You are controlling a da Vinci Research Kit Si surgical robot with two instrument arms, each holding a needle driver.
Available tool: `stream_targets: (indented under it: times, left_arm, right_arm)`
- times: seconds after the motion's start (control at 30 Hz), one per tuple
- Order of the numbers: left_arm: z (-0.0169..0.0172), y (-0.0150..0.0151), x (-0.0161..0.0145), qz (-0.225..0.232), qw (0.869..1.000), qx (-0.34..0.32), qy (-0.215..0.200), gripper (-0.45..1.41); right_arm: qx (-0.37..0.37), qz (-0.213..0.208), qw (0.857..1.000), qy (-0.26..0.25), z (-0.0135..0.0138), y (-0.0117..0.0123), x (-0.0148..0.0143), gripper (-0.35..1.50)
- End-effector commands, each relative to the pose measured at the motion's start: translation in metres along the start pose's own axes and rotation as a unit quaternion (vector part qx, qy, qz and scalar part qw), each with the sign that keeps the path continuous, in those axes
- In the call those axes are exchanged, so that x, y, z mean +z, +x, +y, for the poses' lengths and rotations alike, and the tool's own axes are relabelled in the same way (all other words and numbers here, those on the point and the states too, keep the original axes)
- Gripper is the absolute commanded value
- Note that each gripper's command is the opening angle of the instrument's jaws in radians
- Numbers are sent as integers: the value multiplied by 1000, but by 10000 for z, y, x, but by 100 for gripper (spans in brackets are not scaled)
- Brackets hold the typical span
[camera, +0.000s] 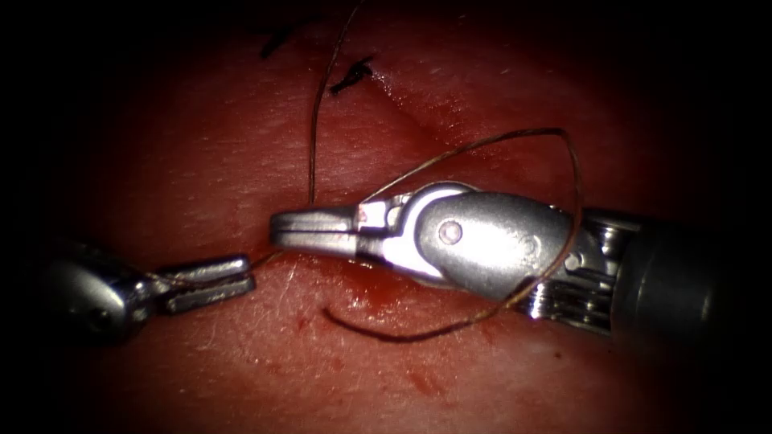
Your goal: Wound Closure
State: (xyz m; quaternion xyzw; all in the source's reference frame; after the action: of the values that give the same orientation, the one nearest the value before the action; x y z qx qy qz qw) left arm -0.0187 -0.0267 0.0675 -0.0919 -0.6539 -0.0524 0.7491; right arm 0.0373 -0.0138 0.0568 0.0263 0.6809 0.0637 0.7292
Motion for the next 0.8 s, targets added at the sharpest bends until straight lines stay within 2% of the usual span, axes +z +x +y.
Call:
stream_targets:
  times: [0.03,0.27,0.43,0.47,0.57,0.63,0.8]
  left_arm:
    - [-6,1,9,3,1000,-1,7,-45]
    - [-13,-21,12,3,1000,-7,22,-45]
    - [-4,-52,13,-14,999,-21,36,-45]
    - [0,-62,14,-21,999,-25,42,-45]
    - [14,-84,18,-39,997,-37,56,-45]
    - [23,-95,19,-46,996,-44,60,-45]
    - [54,-115,28,-58,991,-59,108,-45]
  right_arm:
    - [-1,-6,1000,-6,5,-3,11,-35]
    - [0,-15,1000,-20,11,-7,11,-35]
    - [-2,-60,998,-2,8,-14,16,32]
    - [-1,-70,998,2,6,-15,18,52]
    - [4,-87,996,14,4,-19,21,83]
    - [9,-96,995,18,3,-19,22,91]
    - [7,-91,995,35,-2,-22,25,88]
